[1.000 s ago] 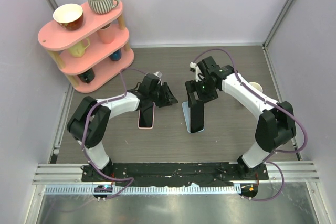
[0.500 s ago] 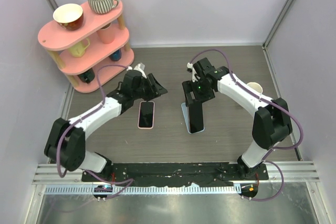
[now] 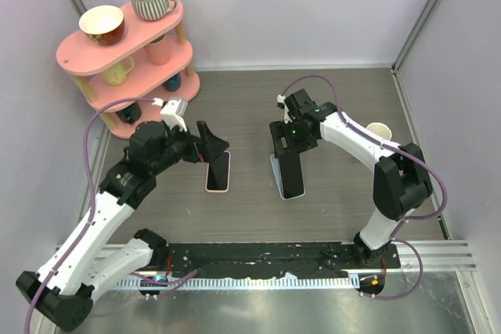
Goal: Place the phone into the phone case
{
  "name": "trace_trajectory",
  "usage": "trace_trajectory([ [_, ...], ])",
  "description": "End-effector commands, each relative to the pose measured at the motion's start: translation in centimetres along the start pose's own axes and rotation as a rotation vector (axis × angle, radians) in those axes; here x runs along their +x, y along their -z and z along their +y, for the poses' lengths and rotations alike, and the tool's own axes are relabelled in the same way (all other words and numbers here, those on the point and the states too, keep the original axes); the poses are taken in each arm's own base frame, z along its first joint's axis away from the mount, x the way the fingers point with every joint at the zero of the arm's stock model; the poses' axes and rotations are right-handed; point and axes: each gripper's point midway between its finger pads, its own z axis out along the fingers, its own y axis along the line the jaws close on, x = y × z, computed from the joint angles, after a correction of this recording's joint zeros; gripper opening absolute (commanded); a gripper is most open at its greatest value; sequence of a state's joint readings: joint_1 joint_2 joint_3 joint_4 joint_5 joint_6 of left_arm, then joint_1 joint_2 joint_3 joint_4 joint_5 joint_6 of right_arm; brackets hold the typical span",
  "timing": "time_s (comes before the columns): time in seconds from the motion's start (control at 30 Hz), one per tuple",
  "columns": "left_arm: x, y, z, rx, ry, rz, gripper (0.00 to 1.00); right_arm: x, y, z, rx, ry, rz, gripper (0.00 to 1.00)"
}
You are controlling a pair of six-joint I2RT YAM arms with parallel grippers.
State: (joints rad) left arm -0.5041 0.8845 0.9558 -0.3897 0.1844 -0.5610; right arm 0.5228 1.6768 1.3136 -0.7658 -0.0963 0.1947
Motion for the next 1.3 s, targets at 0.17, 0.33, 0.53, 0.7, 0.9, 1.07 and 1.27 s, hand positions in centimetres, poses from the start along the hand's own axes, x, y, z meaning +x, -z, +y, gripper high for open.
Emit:
trace_trajectory([
  [0.17, 2.6, 2.3, 2.4, -0.049, -0.125, -0.004, 1.0, -0.8, -3.7, -0.5, 0.124, 0.036, 0.009, 0.19],
  [0.33, 2.2, 3.0, 2.7, -0.069, -0.132, -0.033, 1.0, -0.6, -5.0, -1.2, 0.198, 0.046, 0.017, 0.24],
  [0.53, 2.0, 3.3, 2.8, -0.077, -0.14, -0.041, 1.0, -0.5, -5.5, -1.5, 0.229, 0.018, 0.013, 0.26],
  [0.7, 2.0, 3.4, 2.7, -0.074, -0.138, -0.045, 1.0, -1.1, -4.4, -1.3, 0.231, -0.02, -0.023, 0.24],
  [0.9, 2.0, 3.3, 2.7, -0.072, -0.136, -0.045, 1.0, -1.5, -4.1, -1.9, 0.264, -0.056, -0.046, 0.22],
  [1.07, 2.1, 3.3, 2.7, -0.071, -0.135, -0.043, 1.0, -1.9, -4.2, -2.0, 0.254, -0.093, -0.059, 0.21],
  [1.27, 2.2, 3.3, 2.7, -0.071, -0.131, -0.04, 1.0, -2.4, -3.9, -2.7, 0.258, -0.161, -0.076, 0.21],
])
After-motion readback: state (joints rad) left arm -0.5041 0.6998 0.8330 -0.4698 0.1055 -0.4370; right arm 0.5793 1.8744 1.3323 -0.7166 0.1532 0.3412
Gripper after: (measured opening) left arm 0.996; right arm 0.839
